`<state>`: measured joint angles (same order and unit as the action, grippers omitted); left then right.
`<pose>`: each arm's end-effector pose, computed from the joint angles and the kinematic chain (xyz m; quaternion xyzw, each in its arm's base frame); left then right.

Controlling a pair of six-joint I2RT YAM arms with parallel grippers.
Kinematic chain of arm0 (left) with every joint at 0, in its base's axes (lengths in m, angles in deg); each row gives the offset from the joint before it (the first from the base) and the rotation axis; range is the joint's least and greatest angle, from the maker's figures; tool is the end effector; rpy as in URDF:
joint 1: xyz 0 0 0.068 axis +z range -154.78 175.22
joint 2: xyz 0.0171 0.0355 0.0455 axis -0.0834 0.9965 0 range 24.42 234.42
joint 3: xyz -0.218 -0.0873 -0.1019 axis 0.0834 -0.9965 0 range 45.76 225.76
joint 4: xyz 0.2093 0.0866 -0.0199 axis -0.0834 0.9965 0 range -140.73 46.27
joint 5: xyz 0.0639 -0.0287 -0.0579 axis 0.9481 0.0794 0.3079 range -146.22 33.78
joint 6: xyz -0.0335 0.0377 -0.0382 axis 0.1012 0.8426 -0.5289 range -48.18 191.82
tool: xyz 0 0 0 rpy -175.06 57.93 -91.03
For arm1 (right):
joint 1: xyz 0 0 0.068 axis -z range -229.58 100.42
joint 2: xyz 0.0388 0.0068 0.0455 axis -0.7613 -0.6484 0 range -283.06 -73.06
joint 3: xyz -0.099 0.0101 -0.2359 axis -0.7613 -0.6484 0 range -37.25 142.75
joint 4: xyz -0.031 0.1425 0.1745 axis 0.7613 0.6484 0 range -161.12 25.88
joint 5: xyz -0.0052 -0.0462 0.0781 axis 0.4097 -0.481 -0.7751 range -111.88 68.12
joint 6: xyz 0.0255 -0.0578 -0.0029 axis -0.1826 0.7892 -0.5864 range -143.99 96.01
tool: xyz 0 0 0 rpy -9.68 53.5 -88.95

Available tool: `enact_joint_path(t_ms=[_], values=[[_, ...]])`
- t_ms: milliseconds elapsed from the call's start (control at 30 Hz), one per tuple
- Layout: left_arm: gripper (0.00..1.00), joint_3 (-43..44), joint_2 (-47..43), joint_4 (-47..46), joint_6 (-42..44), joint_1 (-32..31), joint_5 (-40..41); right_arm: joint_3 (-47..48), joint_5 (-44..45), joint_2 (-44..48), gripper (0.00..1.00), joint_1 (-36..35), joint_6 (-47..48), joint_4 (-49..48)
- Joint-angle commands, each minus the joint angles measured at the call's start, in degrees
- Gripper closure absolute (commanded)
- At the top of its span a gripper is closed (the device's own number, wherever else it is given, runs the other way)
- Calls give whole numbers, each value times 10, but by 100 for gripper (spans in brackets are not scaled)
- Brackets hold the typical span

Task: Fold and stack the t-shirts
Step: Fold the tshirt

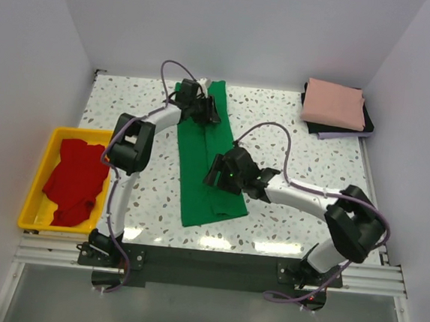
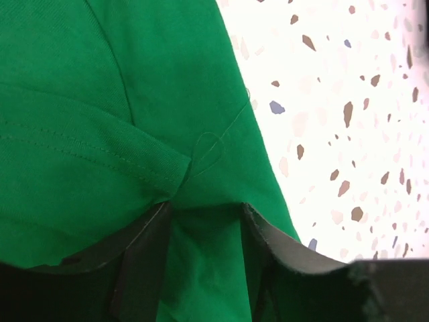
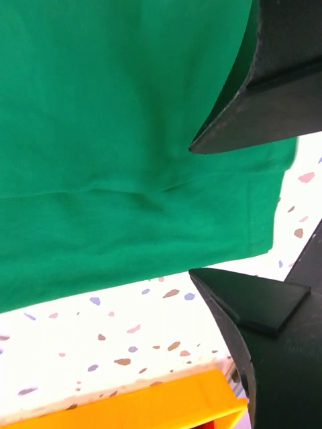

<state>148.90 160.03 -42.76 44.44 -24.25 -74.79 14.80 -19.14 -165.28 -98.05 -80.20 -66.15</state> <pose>0.4619 -0.1797 0.1469 0.0057 0.8986 -0.2988 0.3213 0.2098 0.2334 0.1845 0.0714 0.9214 0.2885 0.2506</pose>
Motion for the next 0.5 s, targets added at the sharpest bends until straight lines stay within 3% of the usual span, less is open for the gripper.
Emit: enact_joint_path(t_ms=[0,167,467], values=[[48,28,13,-33,12,19,-61,3,83,87,27,0,43,67],[45,24,13,-48,5,32,-89,-15,104,94,25,0,107,94],[43,34,22,-49,11,36,-98,-23,111,11,35,-3,162,104]])
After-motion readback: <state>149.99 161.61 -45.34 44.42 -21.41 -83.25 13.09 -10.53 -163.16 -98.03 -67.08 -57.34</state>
